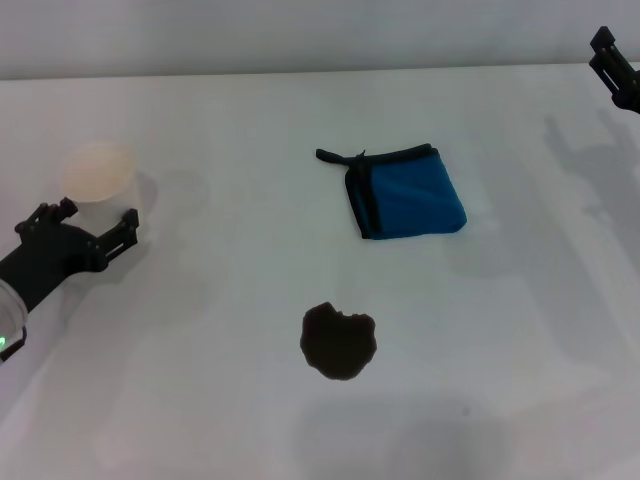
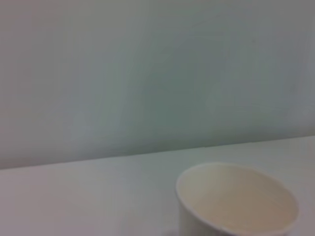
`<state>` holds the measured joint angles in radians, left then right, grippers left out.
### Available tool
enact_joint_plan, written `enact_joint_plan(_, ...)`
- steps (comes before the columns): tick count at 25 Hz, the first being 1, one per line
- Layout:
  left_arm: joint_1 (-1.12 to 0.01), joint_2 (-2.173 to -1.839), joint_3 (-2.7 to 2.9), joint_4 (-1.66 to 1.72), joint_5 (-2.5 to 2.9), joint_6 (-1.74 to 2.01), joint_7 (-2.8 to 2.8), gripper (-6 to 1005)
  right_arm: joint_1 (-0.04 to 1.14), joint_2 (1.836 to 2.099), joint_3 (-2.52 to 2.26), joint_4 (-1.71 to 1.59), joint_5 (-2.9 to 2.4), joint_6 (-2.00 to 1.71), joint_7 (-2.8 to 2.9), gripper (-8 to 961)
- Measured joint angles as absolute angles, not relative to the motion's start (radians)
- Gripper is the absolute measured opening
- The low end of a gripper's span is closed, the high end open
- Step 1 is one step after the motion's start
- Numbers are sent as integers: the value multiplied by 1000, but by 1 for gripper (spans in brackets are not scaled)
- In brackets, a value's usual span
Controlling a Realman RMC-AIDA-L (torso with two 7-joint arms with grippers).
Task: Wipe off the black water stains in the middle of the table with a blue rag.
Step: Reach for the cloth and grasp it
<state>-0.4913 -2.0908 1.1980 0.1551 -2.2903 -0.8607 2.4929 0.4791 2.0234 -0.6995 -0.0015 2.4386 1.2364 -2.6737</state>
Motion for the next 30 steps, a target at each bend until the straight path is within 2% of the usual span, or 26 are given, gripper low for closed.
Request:
enact_joint_plan(15, -313, -2091, 1178, 113, -2364, -1068, 2307, 865, 479, 2023, -710, -1, 2435, 1234, -2659, 856)
enact_joint_plan(19, -249, -2088, 1176, 104, -2496, -1211, 2285, 861, 477, 2013, -736, -18, 2415, 1226, -2504, 856)
enact_joint_plan(22, -215, -2085, 1176, 108, -2540, -1291, 2286, 861, 460, 2003, -821, -117, 2336, 1185, -2343, 856)
enact_joint_plan(30, -197, -2080, 1177, 103, -2601, -1303, 2287, 861, 450, 1998, -1009, -524, 1936, 958, -1884, 856)
